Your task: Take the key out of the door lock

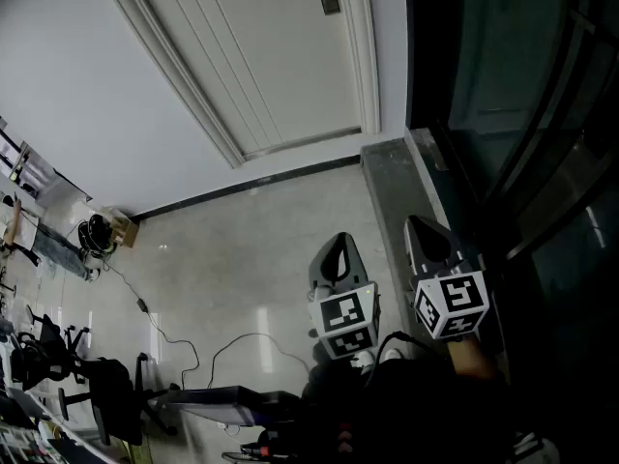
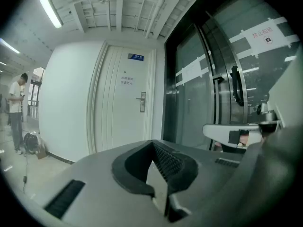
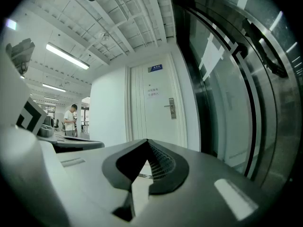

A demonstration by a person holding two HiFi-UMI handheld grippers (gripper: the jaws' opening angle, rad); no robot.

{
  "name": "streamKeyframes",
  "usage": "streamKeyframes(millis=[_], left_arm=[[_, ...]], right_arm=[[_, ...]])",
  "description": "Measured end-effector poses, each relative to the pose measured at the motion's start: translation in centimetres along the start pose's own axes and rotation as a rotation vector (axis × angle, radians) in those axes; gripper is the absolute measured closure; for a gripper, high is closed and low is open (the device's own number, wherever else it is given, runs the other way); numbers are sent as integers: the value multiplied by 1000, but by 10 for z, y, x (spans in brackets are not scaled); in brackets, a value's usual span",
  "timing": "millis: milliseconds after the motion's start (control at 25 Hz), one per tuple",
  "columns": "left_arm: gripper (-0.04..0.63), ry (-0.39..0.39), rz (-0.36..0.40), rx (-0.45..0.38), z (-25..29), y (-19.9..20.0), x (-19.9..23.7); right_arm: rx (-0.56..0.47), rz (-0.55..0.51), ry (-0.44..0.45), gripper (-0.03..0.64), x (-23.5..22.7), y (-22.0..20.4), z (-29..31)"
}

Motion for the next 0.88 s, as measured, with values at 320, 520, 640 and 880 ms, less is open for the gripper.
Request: streamKeyframes(millis=[320,520,640,880], left_arm=[[595,-5,-16,9,0,-2,3],[595,0,-16,4,1,-3,7],[595,-1,-34,13,-2,-2,10],[595,-7,-85,-12,-6,-4,20]], right_arm=[[2,-5,0,617,3,-3,4],[2,-10,1,617,6,-3,6],[-3,-13,-4,617,9,-4,7],[-12,15,-14,615,13,-7,14]])
Point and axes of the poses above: the fingertips, and each gripper's own axes: z forward along the fingers, x to its left, y out of its top, the point moved 10 cm from there along -z, backward along the fingers, and after that the axes turned 10 degrees about z, right-handed, at the moved point
